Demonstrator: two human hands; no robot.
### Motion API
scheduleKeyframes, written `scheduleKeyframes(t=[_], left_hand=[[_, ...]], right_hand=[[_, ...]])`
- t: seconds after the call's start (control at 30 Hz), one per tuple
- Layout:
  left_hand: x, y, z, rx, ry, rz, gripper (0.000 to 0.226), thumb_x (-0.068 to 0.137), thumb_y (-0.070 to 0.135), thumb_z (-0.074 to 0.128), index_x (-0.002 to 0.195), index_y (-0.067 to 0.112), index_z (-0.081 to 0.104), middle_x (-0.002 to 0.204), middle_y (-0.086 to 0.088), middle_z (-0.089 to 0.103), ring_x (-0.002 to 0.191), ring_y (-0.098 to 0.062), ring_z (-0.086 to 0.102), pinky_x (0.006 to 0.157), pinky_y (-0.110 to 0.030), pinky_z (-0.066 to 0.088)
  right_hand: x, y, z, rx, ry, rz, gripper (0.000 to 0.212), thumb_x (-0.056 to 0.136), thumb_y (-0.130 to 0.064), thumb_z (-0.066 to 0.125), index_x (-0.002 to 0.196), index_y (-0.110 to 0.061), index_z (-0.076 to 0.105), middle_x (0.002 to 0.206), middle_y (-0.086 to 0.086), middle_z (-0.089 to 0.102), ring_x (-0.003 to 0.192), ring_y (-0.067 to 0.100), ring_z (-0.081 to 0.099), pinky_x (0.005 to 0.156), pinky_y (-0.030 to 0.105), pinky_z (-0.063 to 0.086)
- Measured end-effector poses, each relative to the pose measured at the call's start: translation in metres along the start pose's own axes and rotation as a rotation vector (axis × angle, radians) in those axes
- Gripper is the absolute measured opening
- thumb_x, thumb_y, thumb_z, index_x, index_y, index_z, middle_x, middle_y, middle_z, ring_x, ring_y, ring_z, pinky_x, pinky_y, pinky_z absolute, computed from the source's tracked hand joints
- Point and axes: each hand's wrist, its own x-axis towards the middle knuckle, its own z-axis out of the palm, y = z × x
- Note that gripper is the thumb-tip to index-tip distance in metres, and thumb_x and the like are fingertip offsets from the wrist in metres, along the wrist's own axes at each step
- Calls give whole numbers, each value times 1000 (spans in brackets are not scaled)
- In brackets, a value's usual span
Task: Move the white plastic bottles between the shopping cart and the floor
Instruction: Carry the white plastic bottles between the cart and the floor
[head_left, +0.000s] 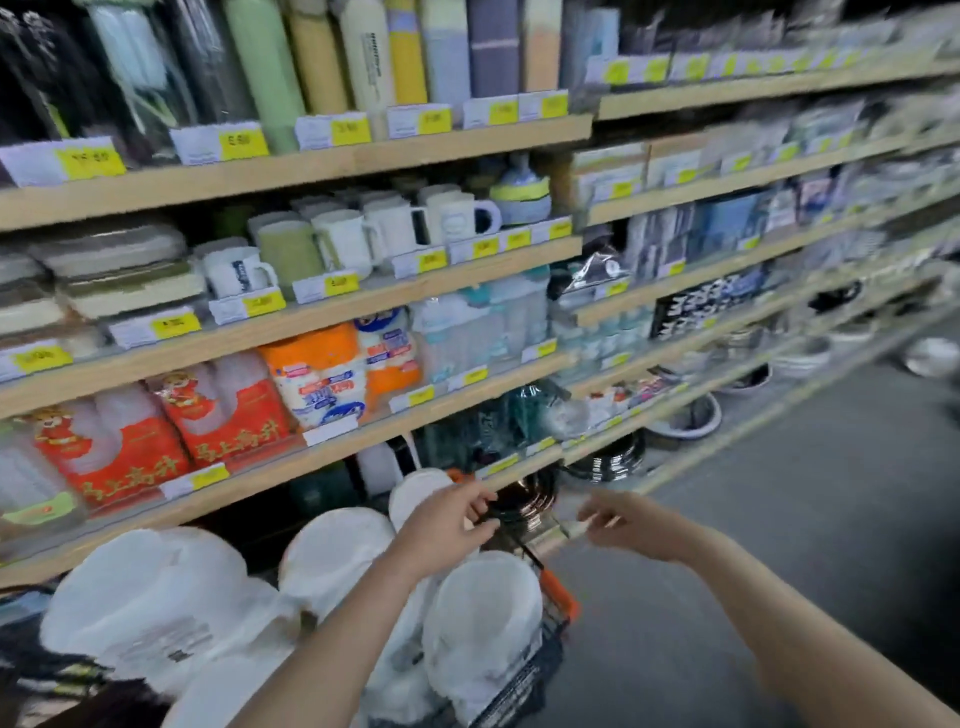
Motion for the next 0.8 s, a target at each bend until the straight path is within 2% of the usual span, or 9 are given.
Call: scheduleKeyframes(t=[0.03, 0.17, 0.3, 0.4, 0.5, 0.53, 0.63, 0.7, 0.8], left_hand=[[16, 16, 13, -12, -15, 13, 28, 88, 35, 60, 115, 28, 57, 101, 9, 60, 91, -7, 57, 83, -30, 49], [91, 81, 72, 4, -95, 71, 28, 90, 35, 57, 117, 27, 55, 99, 13, 57, 89, -5, 57, 81, -28, 50], [175, 152, 125, -61, -153, 90, 28, 90, 32, 59, 117, 24, 56, 101, 10, 58, 90, -5, 57, 82, -26, 50], [232, 202, 161, -125, -157, 109, 26, 88, 28, 63, 113, 21, 58, 97, 8, 60, 86, -7, 59, 79, -22, 49], [281, 246, 203, -169, -205, 144, 24, 87, 22, 65, 109, 16, 59, 96, 4, 61, 81, -13, 59, 73, -12, 43], [298, 259, 216, -166, -232, 151, 24, 86, 21, 65, 109, 16, 59, 98, 2, 62, 82, -14, 59, 74, -12, 42], [353, 291, 254, -175, -293, 186, 28, 85, 23, 68, 110, 15, 58, 100, 2, 62, 83, -14, 58, 82, -22, 45], [391, 309, 277, -160, -326, 226, 32, 85, 27, 68, 112, 16, 56, 100, 5, 59, 87, -13, 58, 85, -26, 45], [453, 332, 309, -158, -370, 250, 33, 85, 30, 67, 112, 21, 51, 99, 11, 55, 89, -10, 57, 84, -24, 43]], right_hand=[[-9, 22, -13, 31, 17, 23, 19, 90, -17, 60, 109, -23, 60, 91, -8, 59, 85, 10, 58, 78, 19, 46], [-34, 111, -71, 163, 105, 119, 18, 90, -21, 61, 106, -27, 61, 91, -10, 61, 77, 2, 58, 65, 10, 44], [-53, 191, -139, 264, 238, 226, 19, 89, -19, 61, 107, -26, 61, 95, -6, 64, 73, 2, 58, 62, 12, 45], [-65, 244, -180, 295, 347, 262, 18, 89, -20, 63, 105, -26, 61, 99, -5, 63, 77, 4, 59, 67, 12, 44], [-79, 294, -213, 298, 413, 307, 18, 89, -21, 63, 107, -25, 62, 98, -6, 63, 82, 3, 60, 71, 10, 43], [-82, 310, -223, 302, 430, 325, 20, 89, -21, 63, 108, -24, 62, 99, -6, 63, 84, 5, 61, 74, 11, 44], [-82, 362, -256, 312, 470, 389, 21, 88, -22, 63, 109, -24, 62, 104, -1, 63, 91, 14, 63, 86, 25, 49], [-76, 394, -279, 303, 473, 422, 25, 89, -22, 62, 114, -21, 62, 106, -1, 62, 90, 12, 61, 83, 23, 47], [-58, 444, -316, 294, 484, 462, 28, 89, -22, 62, 117, -18, 61, 105, -2, 61, 88, 11, 59, 81, 21, 45]])
